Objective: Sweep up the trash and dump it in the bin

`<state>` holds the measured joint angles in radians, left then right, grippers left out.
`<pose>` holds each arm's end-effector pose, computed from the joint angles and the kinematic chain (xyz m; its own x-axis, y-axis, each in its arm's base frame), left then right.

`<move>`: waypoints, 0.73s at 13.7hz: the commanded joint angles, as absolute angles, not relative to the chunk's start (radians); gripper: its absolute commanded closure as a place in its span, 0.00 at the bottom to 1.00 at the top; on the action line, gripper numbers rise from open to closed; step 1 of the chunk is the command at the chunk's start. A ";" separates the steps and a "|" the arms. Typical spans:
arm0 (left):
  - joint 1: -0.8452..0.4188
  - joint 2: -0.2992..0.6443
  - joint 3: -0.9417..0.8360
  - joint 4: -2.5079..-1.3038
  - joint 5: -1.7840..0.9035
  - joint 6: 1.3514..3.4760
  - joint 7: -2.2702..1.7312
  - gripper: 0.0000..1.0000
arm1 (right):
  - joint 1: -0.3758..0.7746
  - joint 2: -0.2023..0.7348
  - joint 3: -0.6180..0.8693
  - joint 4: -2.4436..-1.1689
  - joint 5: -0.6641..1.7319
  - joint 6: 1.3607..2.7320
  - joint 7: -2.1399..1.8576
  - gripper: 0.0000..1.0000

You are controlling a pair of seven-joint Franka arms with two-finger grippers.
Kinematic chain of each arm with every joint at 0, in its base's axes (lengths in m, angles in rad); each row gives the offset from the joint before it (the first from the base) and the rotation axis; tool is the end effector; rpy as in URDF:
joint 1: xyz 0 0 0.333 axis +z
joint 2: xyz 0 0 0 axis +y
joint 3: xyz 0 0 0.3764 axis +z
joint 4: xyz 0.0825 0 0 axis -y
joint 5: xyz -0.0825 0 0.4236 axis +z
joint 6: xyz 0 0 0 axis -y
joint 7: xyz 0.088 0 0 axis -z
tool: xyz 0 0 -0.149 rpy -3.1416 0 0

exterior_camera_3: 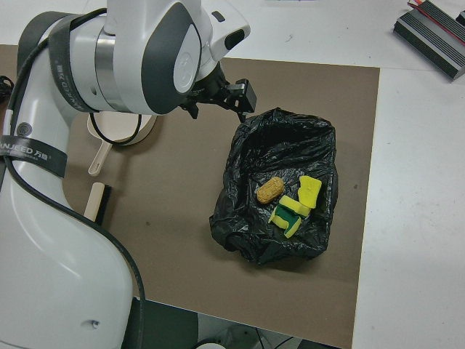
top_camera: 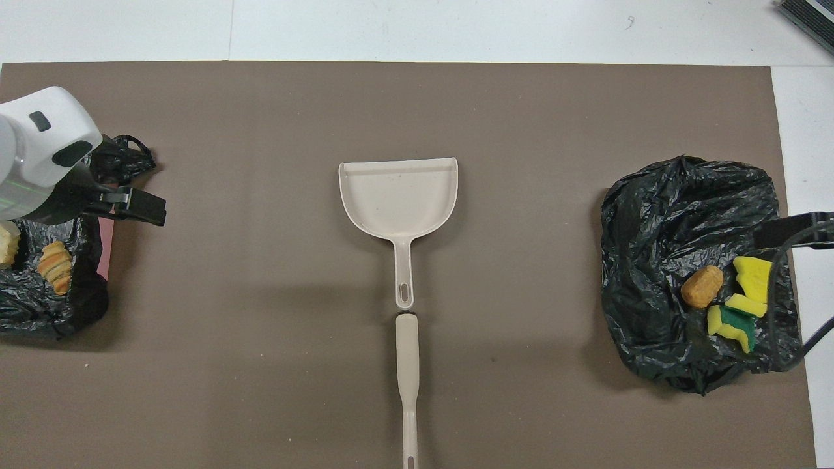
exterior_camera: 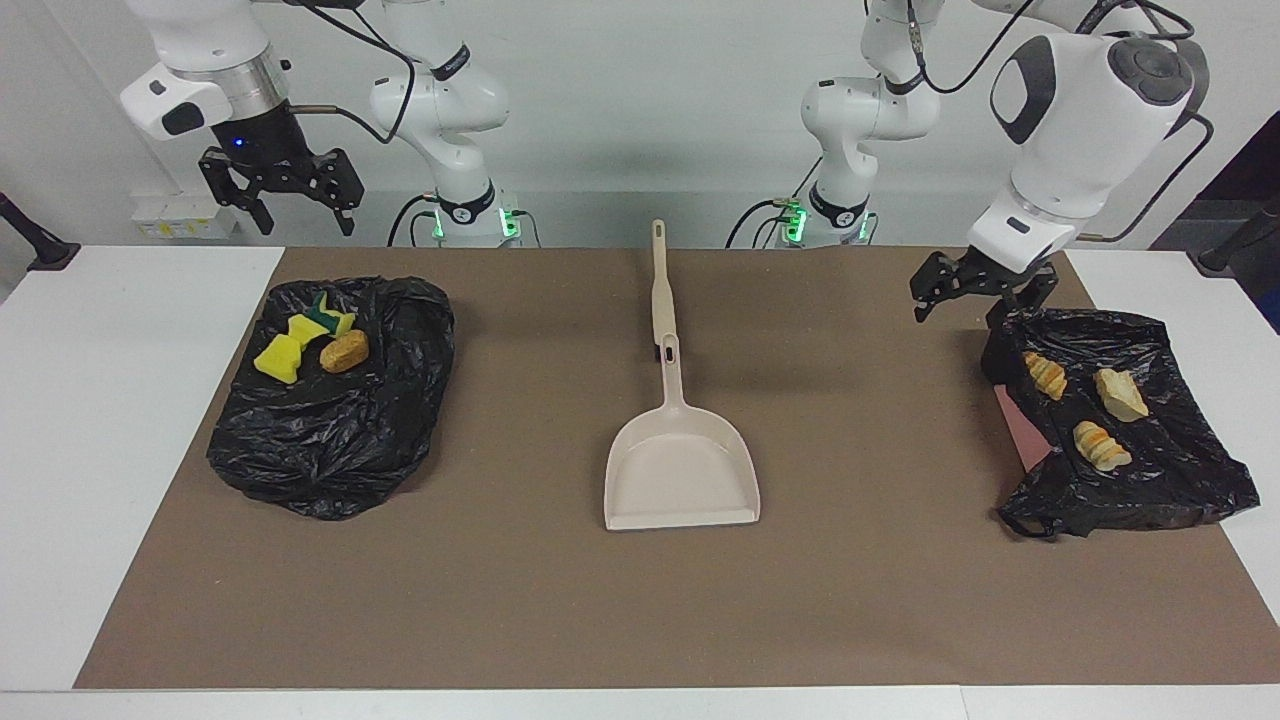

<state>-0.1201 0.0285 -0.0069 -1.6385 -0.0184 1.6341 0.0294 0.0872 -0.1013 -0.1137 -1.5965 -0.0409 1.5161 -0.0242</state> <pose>0.6006 -0.0793 0.5965 0.9875 -0.1545 -0.0323 -0.1540 -0.9879 0.0195 0.5510 -0.0246 0.6826 0.9998 -0.0042 0.0196 -0.0048 -0.9995 0.0298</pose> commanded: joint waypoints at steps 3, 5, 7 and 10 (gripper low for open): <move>-0.106 -0.012 -0.002 -1.596 0.017 1.506 0.080 0.00 | 0.084 -0.120 -0.112 -1.621 -0.048 1.536 -0.049 0.00; -0.103 -0.023 0.002 -1.615 0.017 1.523 0.109 0.00 | 0.084 -0.120 -0.112 -1.623 -0.049 1.534 -0.051 0.00; -0.094 -0.012 0.002 -1.586 0.005 1.500 0.114 0.00 | 0.084 -0.120 -0.112 -1.621 -0.049 1.534 -0.051 0.00; -0.091 0.029 0.008 -1.502 -0.030 1.430 0.109 0.00 | 0.084 -0.120 -0.112 -1.621 -0.048 1.534 -0.054 0.00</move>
